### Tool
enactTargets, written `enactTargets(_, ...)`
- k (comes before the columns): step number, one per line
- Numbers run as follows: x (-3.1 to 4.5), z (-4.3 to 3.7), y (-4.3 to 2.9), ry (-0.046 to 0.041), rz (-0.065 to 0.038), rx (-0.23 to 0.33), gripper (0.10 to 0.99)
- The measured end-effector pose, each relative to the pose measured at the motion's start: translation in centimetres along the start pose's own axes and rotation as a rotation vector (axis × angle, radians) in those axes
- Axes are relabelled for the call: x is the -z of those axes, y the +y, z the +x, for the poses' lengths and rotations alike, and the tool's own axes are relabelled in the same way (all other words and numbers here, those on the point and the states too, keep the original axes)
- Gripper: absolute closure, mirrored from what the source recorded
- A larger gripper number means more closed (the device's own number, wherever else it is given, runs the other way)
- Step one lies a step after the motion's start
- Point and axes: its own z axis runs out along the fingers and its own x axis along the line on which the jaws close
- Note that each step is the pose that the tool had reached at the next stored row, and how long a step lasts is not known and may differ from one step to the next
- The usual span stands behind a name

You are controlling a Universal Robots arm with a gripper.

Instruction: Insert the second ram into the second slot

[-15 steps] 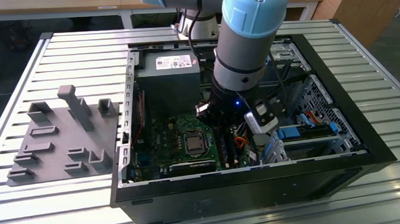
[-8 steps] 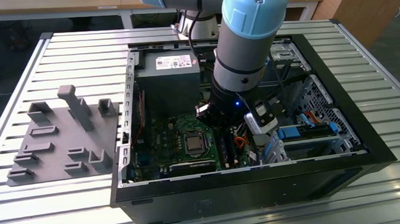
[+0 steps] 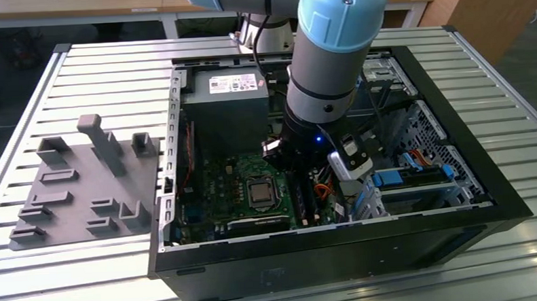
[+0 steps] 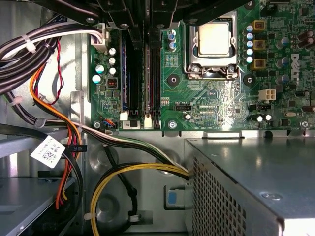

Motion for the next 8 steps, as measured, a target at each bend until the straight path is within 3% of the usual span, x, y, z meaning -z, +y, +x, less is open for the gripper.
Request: enactTargets(8, 0.93, 0.03, 0.04, 0.0002, 0.0, 0.0, 0.878)
